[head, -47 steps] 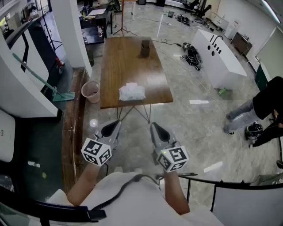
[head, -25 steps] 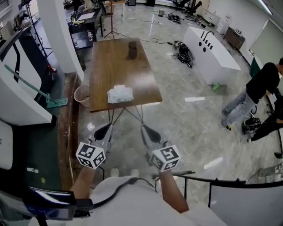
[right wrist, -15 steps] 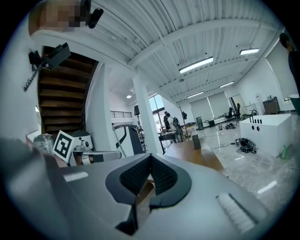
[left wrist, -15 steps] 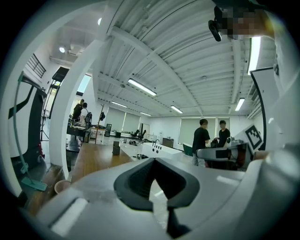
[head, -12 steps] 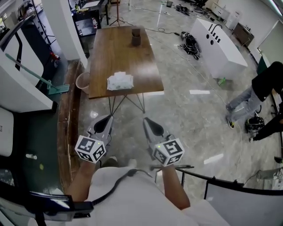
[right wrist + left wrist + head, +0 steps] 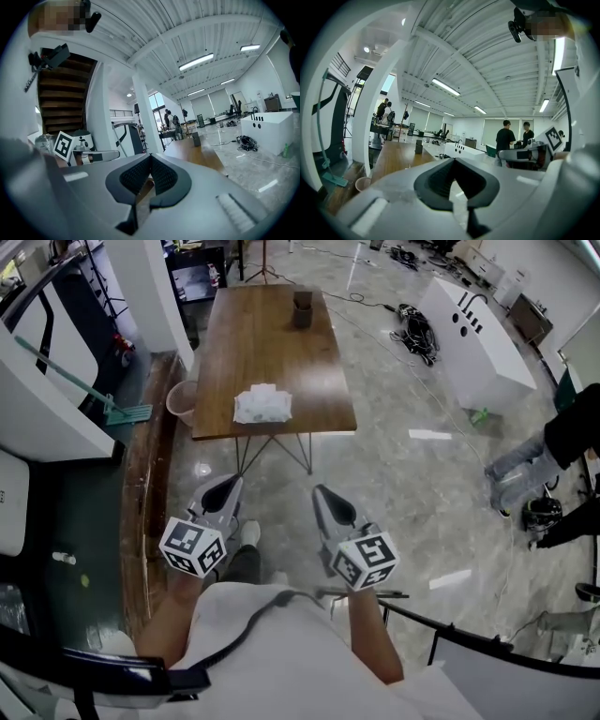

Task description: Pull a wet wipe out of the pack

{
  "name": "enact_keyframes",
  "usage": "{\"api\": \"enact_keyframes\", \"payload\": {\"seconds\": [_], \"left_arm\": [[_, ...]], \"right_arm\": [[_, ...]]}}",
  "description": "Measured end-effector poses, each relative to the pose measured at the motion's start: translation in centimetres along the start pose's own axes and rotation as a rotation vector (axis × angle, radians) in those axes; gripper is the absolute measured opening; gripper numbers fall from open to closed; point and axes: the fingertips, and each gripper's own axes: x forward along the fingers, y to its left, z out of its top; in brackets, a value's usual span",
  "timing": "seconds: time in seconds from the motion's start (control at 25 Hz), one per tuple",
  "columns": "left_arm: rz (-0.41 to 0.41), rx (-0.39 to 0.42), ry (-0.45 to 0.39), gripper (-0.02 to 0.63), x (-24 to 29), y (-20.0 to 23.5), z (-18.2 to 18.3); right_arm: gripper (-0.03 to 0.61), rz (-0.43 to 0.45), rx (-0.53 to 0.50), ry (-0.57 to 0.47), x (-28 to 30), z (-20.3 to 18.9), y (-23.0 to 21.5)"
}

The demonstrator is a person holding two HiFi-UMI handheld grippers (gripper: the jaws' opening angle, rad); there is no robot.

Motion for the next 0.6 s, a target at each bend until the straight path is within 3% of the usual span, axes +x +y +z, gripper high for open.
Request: {"api": "enact_keyframes", "payload": {"seconds": [0.36, 0.6], "left_arm": [[-0.042, 0.002, 0.008, 0.003, 5.5, 4.5, 1.0], [-0.056, -0.026, 0.012, 0.002, 10.0, 9.3, 3.0]], "right_arm": [[0.008, -0.027, 0.017, 0.005, 6.1, 0.9, -3.4], [0.008, -0.009, -0.027, 0.010, 12.7, 3.4, -4.7]]}}
